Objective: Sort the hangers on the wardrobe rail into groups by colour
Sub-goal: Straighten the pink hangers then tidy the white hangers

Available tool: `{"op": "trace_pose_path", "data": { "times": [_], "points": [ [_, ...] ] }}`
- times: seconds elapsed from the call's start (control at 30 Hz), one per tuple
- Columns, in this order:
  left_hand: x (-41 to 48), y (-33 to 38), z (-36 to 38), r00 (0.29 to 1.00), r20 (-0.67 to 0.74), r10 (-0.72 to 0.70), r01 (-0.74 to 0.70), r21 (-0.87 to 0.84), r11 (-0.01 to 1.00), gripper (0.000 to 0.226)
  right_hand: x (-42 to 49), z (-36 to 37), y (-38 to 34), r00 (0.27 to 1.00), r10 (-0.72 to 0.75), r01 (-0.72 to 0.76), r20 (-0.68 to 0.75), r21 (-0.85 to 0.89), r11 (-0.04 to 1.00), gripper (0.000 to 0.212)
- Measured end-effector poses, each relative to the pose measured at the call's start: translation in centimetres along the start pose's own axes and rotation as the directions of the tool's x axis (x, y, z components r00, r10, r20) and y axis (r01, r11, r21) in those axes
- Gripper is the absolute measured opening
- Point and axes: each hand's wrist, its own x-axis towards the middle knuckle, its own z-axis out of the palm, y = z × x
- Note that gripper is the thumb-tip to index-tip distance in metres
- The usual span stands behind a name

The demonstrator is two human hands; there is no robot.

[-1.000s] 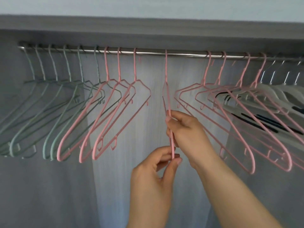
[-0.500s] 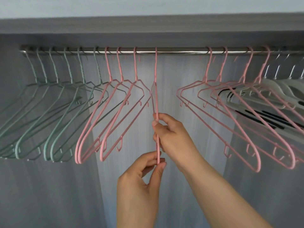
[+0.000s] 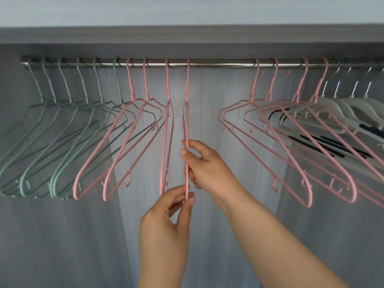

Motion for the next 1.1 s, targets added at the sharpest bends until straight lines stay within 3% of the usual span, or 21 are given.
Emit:
{"op": "trace_pose_path", "data": {
  "times": [0.2, 0.33, 0.4, 0.5, 0.57, 0.67, 0.73, 0.77, 0.83, 0.87, 0.97, 1.1],
  "points": [
    [0.0, 0.2, -0.2, 1.0, -0.012, -0.019, 0.019, 0.03, 0.999, 0.024, 0.2, 0.6, 0.0, 1.0, 0.009, -0.009, -0.002, -0.002, 1.0, 0.034],
    [-0.6, 0.1, -0.1, 1.0, -0.026, -0.017, 0.019, 0.045, 0.999, 0.026, -0.6, -0.2, 0.0, 0.999, 0.013, -0.019, -0.047, -0.122, 0.992, 0.048],
    [-1.2, 0.1, -0.2, 0.997, -0.079, 0.007, 0.0, 0.086, 0.996, 0.036, -1.8, -2.1, -0.4, 0.981, -0.105, 0.05, -0.162, -0.312, 0.949, 0.048],
    [-2.4, 0.5, -0.1, 0.973, -0.19, 0.128, -0.092, 0.184, 0.979, 0.059, -4.3, -7.1, -1.8, 0.849, -0.432, 0.191, -0.304, -0.586, 0.788, 0.039],
    [-3.1, 1.5, 0.7, 0.951, -0.213, 0.223, -0.187, 0.178, 0.966, 0.063, -5.3, -10.5, -2.6, 0.797, -0.491, 0.108, -0.353, -0.716, 0.69, 0.041],
    [-3.9, 3.1, 3.2, 0.957, -0.083, 0.277, -0.273, 0.047, 0.961, 0.038, -5.3, -13.4, -2.5, 0.89, -0.283, -0.129, -0.356, -0.795, 0.593, 0.047],
    [-3.9, 3.9, 5.4, 0.98, 0.121, 0.155, -0.147, -0.07, 0.987, 0.033, -5.0, -13.5, -1.8, 0.94, -0.115, -0.172, -0.323, -0.735, 0.656, 0.042],
    [-3.8, 4.2, 6.5, 0.966, 0.245, 0.082, -0.06, -0.096, 0.994, 0.036, -5.0, -13.1, -1.4, 0.952, -0.052, -0.164, -0.301, -0.647, 0.744, 0.034],
    [-3.5, 4.3, 8.5, 0.908, 0.419, -0.003, 0.029, -0.055, 0.998, 0.047, -4.9, -12.2, -0.7, 0.961, 0.046, -0.144, -0.273, -0.351, 0.925, 0.025],
    [-3.4, 4.4, 9.1, 0.889, 0.458, -0.013, 0.035, -0.039, 0.999, 0.048, -4.7, -11.6, -0.4, 0.959, 0.067, -0.136, -0.275, -0.238, 0.962, 0.03],
    [-3.2, 4.2, 9.2, 0.903, 0.429, 0.009, 0.007, -0.034, 0.999, 0.044, -4.0, -10.2, 0.2, 0.956, 0.037, -0.096, -0.292, -0.191, 0.977, 0.038],
    [-3.0, 3.4, 7.5, 0.957, 0.278, 0.079, -0.088, 0.021, 0.996, 0.021, -3.0, -7.8, 0.2, 0.959, -0.057, -0.022, -0.278, -0.27, 0.963, 0.027]
  ]
}}
